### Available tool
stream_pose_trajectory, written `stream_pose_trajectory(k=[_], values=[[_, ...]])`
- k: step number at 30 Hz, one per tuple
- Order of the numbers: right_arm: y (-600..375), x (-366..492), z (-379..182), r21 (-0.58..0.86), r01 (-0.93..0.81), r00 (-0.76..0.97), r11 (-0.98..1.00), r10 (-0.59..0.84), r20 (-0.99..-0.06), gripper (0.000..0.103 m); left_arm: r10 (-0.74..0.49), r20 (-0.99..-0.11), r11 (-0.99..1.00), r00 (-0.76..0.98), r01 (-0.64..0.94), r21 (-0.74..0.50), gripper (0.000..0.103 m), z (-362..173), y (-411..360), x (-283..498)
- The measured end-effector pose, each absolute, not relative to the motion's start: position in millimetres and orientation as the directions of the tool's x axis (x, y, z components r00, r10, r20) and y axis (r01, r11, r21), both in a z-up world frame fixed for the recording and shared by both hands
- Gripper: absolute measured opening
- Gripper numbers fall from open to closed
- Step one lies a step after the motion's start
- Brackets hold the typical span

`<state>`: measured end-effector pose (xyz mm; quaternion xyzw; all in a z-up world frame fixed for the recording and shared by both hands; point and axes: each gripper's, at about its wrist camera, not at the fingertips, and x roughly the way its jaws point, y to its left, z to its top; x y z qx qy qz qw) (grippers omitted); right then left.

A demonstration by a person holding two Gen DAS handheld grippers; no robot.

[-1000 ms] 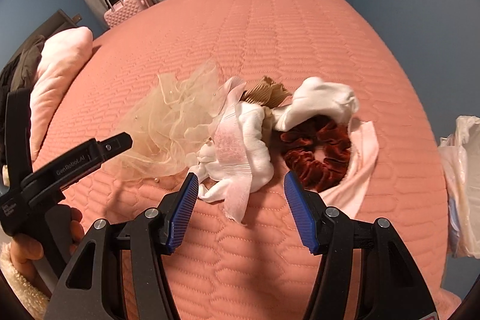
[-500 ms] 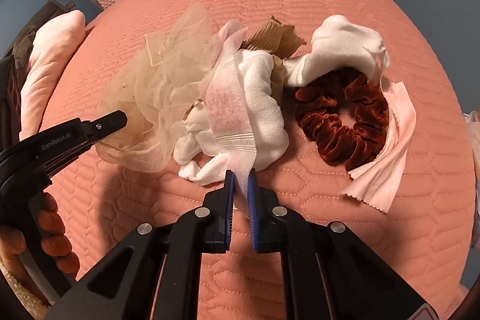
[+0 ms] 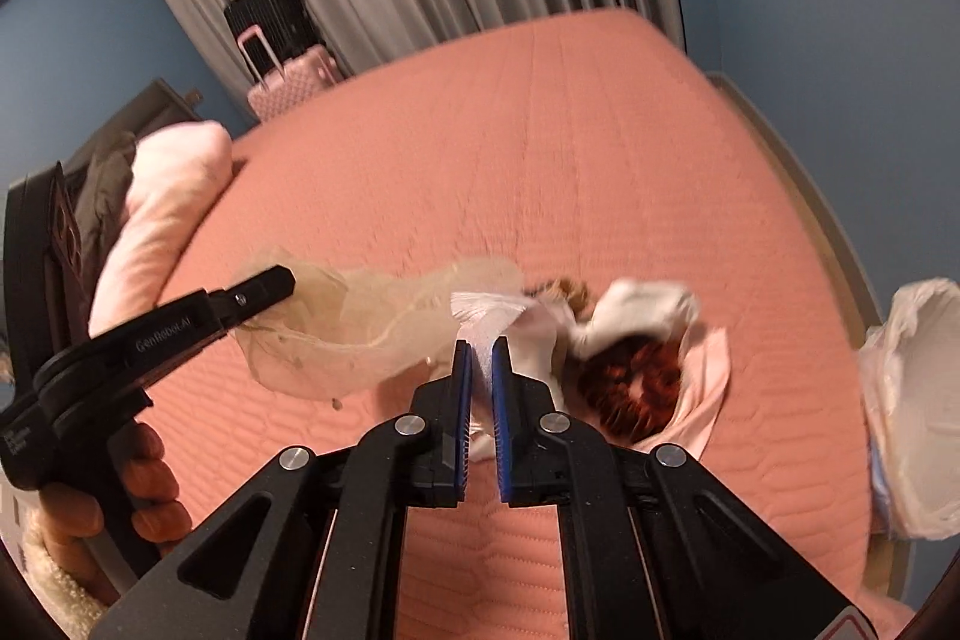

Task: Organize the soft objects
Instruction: 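Carry the tulle and cloth to the wastebasket and open both tools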

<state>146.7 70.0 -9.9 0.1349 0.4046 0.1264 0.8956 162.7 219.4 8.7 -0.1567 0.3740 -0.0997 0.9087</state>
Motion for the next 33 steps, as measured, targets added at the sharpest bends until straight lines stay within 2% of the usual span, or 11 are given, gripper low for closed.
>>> stream_pose_trajectory(k=[7,16,33], values=[[23,124,60,0.337,-0.112,0.749,0.935,0.302,-0.589,0.006,-0.359,-0.576,0.919,0.734,0.17,-0.357,0.003,61,169,152],[-58,84,115,0.329,-0.035,0.838,0.944,0.207,-0.505,0.006,-0.464,-0.529,0.882,0.711,0.315,-0.351,0.003,85,97,136],[-202,32,103,0.327,0.178,0.858,0.928,0.017,-0.514,0.006,-0.631,-0.554,0.77,0.543,0.524,-0.364,0.004,81,-54,117]])
